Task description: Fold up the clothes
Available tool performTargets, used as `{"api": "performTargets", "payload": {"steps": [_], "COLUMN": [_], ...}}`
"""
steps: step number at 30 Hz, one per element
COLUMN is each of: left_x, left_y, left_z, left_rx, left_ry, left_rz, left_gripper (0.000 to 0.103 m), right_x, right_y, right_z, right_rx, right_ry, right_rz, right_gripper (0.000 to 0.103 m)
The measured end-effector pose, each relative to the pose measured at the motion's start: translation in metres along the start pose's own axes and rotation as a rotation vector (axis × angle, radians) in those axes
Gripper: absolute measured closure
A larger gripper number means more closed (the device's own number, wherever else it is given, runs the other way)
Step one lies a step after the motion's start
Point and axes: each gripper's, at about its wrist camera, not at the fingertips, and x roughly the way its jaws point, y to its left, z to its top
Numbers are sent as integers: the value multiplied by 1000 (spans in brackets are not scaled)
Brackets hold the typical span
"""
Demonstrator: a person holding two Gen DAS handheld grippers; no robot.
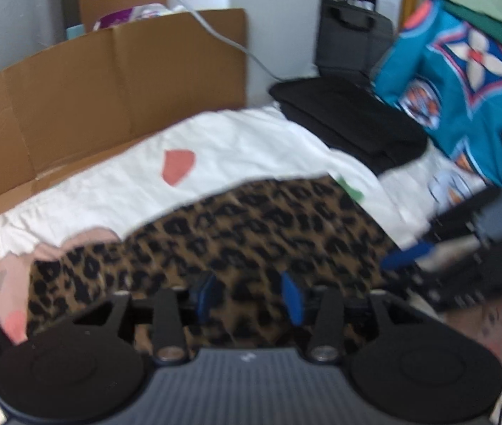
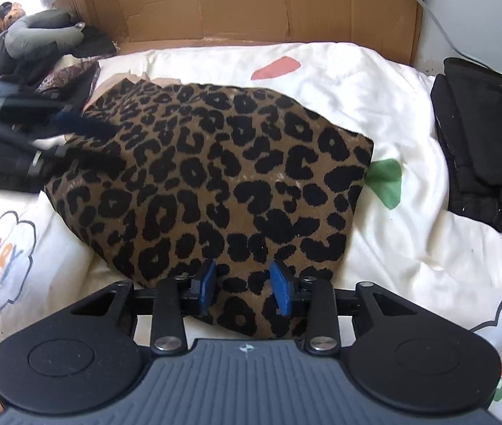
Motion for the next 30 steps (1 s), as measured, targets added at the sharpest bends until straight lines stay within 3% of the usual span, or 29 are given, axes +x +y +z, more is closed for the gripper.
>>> {"api": "performTargets", "payload": {"steps": [6, 14, 18, 20, 23, 30], "left_x": [6, -11, -20, -26, -39, -62], "left_y": [3, 49, 61, 71, 87, 95], "left_z": [-35, -70, -76, -78, -79, -77], "left_rx": [87, 9, -19, -67, -190, -396], "left_ry": [62, 132, 147, 170, 191, 152], "left_rz": [53, 132, 163, 192, 210, 145], "left_gripper": [54, 56, 60, 74, 79, 75], "right_x": [2, 5, -2, -10, -25, -47], "right_y": [0, -1, -8, -13, -21, -42], "right_z": [1, 2, 6, 8, 7, -20], "right_rx": [-6, -2, 62, 112, 171, 402], "right_ry": [5, 6, -3, -13, -18, 4], "right_rz": [-4, -6, 3, 19, 33, 122], "right_gripper": [61, 60, 60, 60, 60, 60]}}
